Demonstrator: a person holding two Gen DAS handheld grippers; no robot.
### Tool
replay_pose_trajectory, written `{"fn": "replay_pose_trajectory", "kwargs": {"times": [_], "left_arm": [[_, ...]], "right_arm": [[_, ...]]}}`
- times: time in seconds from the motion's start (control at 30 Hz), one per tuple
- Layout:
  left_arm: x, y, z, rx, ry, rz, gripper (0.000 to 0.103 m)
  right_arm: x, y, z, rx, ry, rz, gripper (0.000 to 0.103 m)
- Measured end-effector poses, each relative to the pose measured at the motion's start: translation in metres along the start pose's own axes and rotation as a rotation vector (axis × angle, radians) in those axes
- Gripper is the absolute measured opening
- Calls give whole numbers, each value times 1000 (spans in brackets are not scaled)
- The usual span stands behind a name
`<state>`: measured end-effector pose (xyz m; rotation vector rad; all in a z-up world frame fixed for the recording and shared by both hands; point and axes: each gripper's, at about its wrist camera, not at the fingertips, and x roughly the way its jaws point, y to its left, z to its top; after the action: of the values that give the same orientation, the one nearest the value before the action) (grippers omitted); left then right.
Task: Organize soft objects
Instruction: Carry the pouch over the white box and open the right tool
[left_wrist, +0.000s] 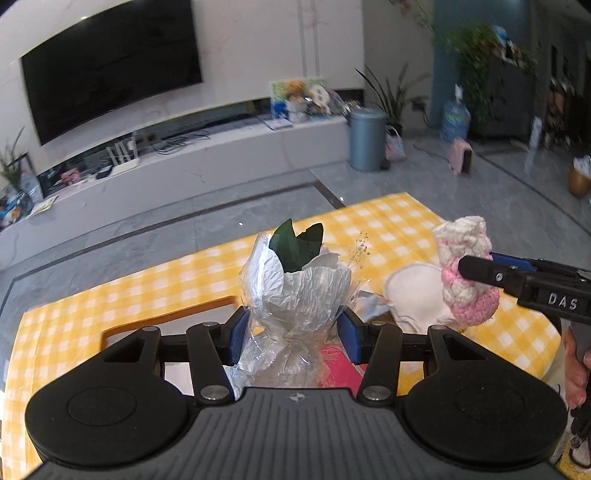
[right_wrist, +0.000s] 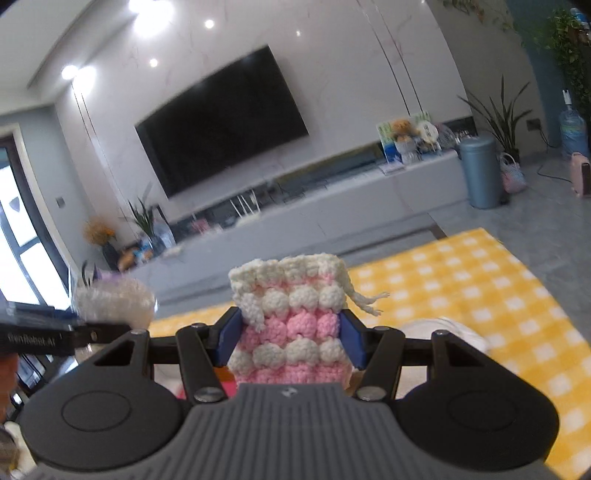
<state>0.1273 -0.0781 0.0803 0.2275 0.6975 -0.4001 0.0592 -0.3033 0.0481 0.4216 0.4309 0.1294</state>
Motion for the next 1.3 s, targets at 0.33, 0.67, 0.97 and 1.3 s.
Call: {"fn": "replay_pose_trajectory", "kwargs": {"times": [0.33, 0.67, 0.97, 1.3], "left_arm": [[-17, 65, -30, -174, -47, 41, 58], [-23, 130, -78, -364, -140, 94, 58], [-16, 143, -102, -351, -110, 126, 58], [-18, 144, -107, -326, -106, 159, 58]], "right_arm": [[11, 84, -8, -25, 12, 184, 59], [73, 174, -63, -184, 305, 266, 59], [139, 231, -125, -584, 587, 39, 58], [170, 233, -145, -740, 858, -61, 58]]}}
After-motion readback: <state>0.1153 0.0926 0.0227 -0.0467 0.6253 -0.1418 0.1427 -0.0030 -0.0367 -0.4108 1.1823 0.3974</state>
